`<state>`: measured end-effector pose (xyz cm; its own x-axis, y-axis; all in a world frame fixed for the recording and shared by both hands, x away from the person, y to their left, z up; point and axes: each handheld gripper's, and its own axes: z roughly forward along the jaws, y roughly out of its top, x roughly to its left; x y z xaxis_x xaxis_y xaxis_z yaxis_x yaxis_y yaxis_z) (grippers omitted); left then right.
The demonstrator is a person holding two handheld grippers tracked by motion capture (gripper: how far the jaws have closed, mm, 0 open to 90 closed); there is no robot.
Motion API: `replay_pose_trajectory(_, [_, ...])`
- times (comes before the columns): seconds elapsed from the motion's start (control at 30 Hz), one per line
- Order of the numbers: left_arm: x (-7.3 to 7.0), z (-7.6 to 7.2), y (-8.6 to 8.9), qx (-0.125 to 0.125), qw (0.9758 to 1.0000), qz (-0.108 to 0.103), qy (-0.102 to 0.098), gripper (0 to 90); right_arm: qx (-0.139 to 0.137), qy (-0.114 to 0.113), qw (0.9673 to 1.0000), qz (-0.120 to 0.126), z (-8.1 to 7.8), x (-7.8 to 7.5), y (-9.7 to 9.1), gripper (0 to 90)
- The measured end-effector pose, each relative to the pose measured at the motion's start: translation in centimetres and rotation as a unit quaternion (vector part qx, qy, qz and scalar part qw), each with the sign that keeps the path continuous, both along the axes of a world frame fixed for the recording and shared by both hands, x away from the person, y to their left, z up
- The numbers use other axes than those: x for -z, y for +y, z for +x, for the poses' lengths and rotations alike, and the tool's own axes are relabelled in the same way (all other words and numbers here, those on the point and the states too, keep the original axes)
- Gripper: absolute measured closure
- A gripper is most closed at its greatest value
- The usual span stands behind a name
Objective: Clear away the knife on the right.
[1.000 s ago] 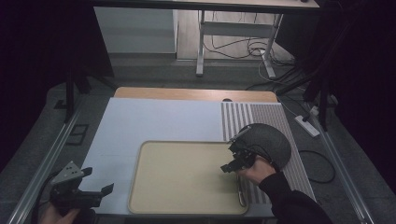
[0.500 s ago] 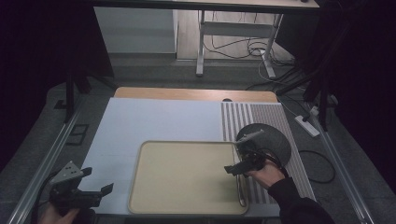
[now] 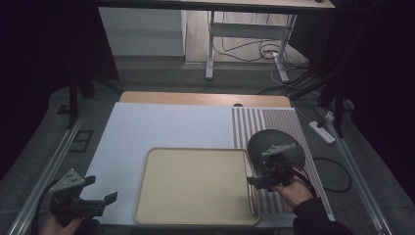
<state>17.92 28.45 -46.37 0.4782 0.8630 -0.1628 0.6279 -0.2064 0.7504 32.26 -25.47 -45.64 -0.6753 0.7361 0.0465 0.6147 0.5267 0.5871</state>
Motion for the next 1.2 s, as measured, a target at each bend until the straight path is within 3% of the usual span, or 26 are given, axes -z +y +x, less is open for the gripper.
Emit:
replay_pose_trajectory(0.2, [0.0,0.0,0.0,-0.001,1.0000,-0.001,0.000,2.4,0.007,-0.019,0.9998,0.005,-1.3,-0.3,-1.4,0.0])
replay_pose_trajectory(0.47, [0.0,0.0,0.0,-0.002,1.0000,-0.001,0.000,2.4,0.036,-0.022,0.9991,0.011,-2.6,-0.1,-3.2,0.0])
replay_pose_trajectory(0.63, [0.0,0.0,0.0,-0.002,1.0000,0.000,0.001,2.4,0.054,-0.027,0.9978,0.029,-3.3,-0.4,-4.2,0.0])
replay_pose_trajectory(0.93, [0.0,0.0,-0.1,-0.001,1.0000,0.005,0.000,2.4,0.064,-0.040,0.9963,0.041,-4.4,-1.0,-5.3,0.0])
replay_pose_trajectory(1.2, [0.0,0.0,-0.2,-0.002,1.0000,0.009,-0.001,2.4,0.074,-0.046,0.9955,0.036,-5.1,-1.3,-6.0,0.0])
